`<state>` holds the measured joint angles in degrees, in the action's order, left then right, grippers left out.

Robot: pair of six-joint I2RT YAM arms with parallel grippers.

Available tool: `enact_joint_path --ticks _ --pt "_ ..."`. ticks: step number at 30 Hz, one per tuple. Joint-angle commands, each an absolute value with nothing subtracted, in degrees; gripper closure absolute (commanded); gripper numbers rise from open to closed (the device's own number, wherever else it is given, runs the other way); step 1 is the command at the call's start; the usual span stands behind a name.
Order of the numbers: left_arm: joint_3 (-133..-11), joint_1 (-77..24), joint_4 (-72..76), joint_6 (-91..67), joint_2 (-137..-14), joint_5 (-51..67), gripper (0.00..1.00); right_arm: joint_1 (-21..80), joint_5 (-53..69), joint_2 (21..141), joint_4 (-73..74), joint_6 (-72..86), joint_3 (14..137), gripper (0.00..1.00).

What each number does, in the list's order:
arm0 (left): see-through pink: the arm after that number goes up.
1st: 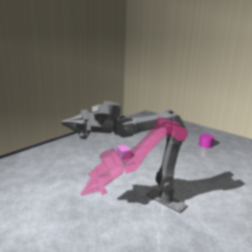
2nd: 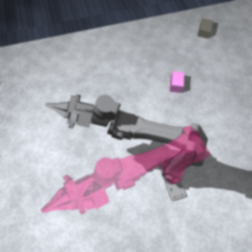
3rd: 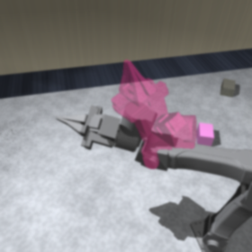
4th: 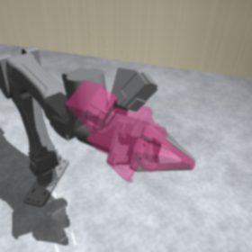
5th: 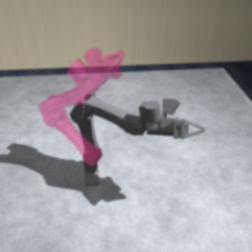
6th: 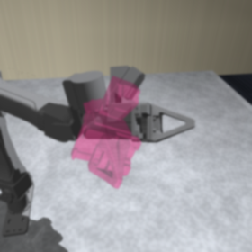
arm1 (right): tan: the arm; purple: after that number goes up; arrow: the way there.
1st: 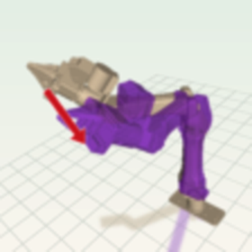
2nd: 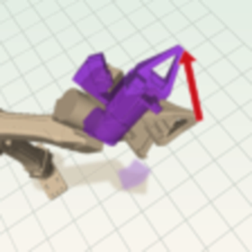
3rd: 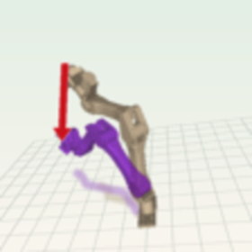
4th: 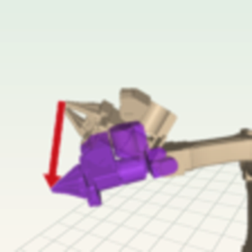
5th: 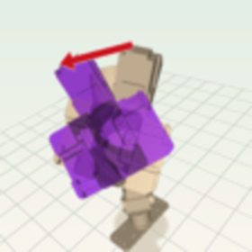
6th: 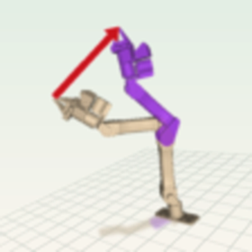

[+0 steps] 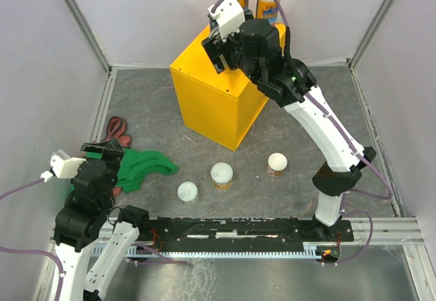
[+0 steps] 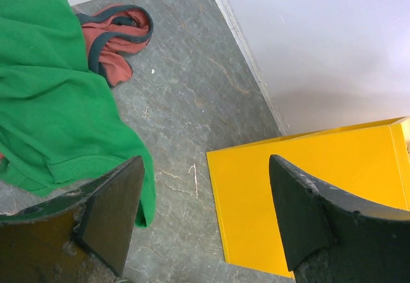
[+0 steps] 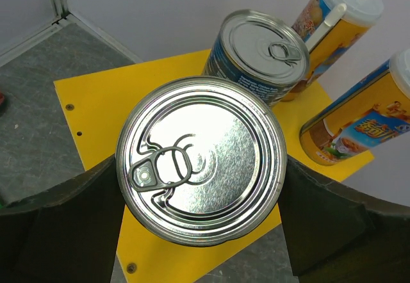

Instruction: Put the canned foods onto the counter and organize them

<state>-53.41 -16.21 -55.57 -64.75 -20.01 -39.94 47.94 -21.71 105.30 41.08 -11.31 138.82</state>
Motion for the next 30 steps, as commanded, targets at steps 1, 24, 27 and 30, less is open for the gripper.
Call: enact_joint_path --ticks 1,24,27,30 --pt "-53.32 -16.41 -53.39 -66.94 -19.84 -40.22 0.16 46.29 -23.45 102.77 31.36 -8.76 146.05 0.99" --pt "-51.98 -16.39 -52.06 -66.69 -19.92 -40.23 0.16 38.08 -23.85 107.2 38.38 1.13 150.8 0.99" --pt "-51.73 -16.36 -51.29 -66.37 -20.37 -40.03 0.16 37.36 -23.75 107.4 38.65 1.93 150.86 0.99" --pt "-51.72 -16.35 -50.61 -65.79 -21.11 -40.02 0.16 36.45 -23.28 107.79 39.34 3.16 151.24 0.99"
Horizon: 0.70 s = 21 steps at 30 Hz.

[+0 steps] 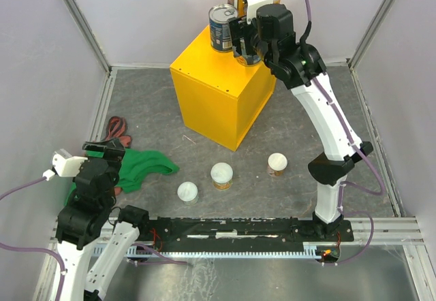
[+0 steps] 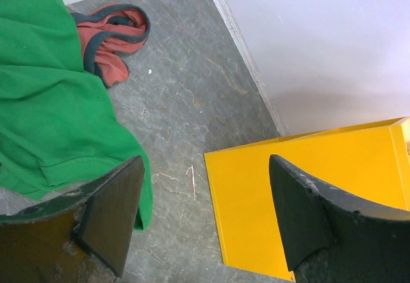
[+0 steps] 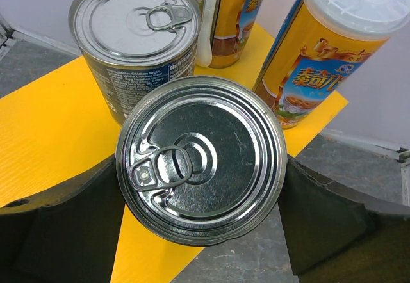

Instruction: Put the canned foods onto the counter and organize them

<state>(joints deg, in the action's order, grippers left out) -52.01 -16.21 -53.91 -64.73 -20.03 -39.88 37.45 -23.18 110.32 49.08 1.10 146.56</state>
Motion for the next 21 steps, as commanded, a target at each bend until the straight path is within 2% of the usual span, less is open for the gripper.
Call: enact_joint_path --ticks 1,13,17,21 --pt "-51.75 -16.37 -50.43 -65.61 -21.25 -40.07 0.16 35.95 -22.96 107.9 39.62 3.81 151.46 0.99" --pt "-50.77 -16.34 -49.49 -65.0 -21.38 -41.01 0.16 34.26 -21.66 109.53 41.41 7.24 151.49 0.99" --pt "-49.99 -16.43 -48.4 -65.42 -21.68 -40.28 0.16 33.94 -22.34 108.01 40.1 6.94 147.48 0.87" --pt "-50.66 -16.32 -48.08 -64.78 -22.17 -39.35 0.16 33.62 -22.83 105.2 35.48 7.72 139.51 0.87"
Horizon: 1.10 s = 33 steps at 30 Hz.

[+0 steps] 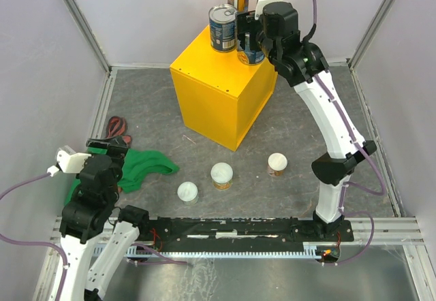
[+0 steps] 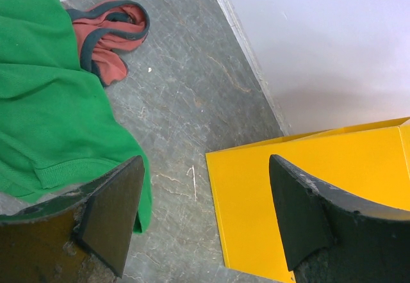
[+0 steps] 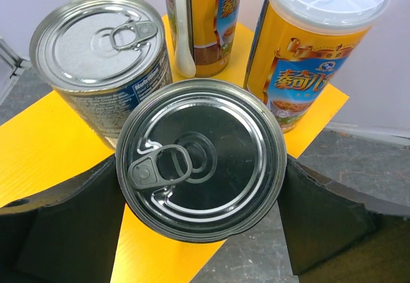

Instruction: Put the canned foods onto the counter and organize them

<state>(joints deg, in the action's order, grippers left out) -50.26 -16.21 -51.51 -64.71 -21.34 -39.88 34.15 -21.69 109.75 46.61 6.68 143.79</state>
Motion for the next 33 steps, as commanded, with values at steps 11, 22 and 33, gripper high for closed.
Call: enact_joint_path --ticks 11,22,33 --pt "-50.4 -16.35 -49.93 -63.12 -18.78 -34.69 0.17 33.63 -23.89 104.63 31.29 8.65 133.74 0.91" --pt "-52.07 -16.36 -52.71 -61.26 -17.11 -37.01 0.17 33.6 -22.81 104.78 30.76 9.32 131.09 0.68" --pt "-52.08 -16.37 -53.33 -58.81 -15.51 -39.87 0.16 33.58 -22.77 106.88 30.91 7.77 132.45 0.61"
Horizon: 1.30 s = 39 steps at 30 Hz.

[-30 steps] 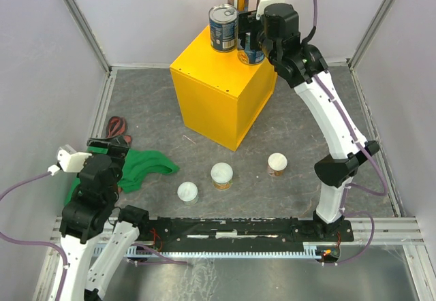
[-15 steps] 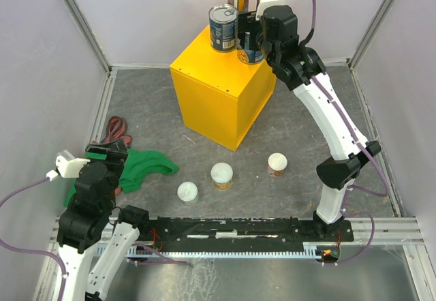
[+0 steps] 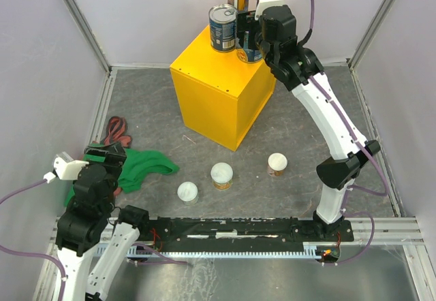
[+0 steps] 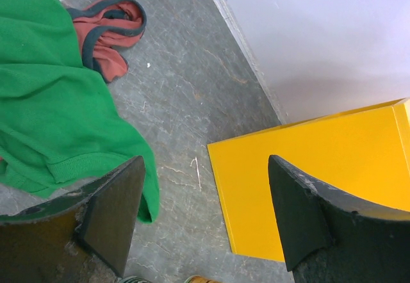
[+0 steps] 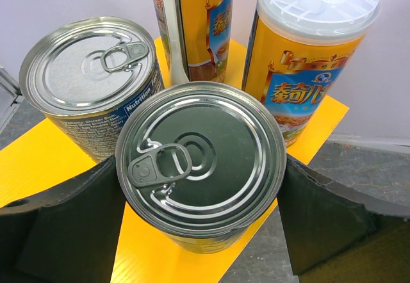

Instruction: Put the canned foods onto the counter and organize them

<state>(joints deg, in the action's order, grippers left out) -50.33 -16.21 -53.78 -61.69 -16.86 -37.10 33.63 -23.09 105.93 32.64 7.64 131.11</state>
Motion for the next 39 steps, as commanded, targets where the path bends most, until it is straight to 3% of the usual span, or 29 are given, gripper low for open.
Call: enact_joint_path --ticks 1,11,36,39 --pt "-52.04 -16.35 -53.42 -58.8 -15.31 -40.18 0.16 33.62 -22.71 107.07 30.99 7.66 132.78 0.61" --pt "-51.77 -16.43 -51.75 -56.93 -15.64 -41.13 0.16 33.58 -25.15 110.45 33.76 6.34 137.74 0.59" --pt "-52.06 -16.48 -50.89 -57.21 -16.1 -39.69 0.16 33.16 -27.71 103.45 34.5 5.34 130.83 0.58" --pt "-51.7 -16.45 -51.04 -57.79 -15.93 -39.24 0.16 33.06 -27.44 103.6 34.94 5.32 130.5 0.54"
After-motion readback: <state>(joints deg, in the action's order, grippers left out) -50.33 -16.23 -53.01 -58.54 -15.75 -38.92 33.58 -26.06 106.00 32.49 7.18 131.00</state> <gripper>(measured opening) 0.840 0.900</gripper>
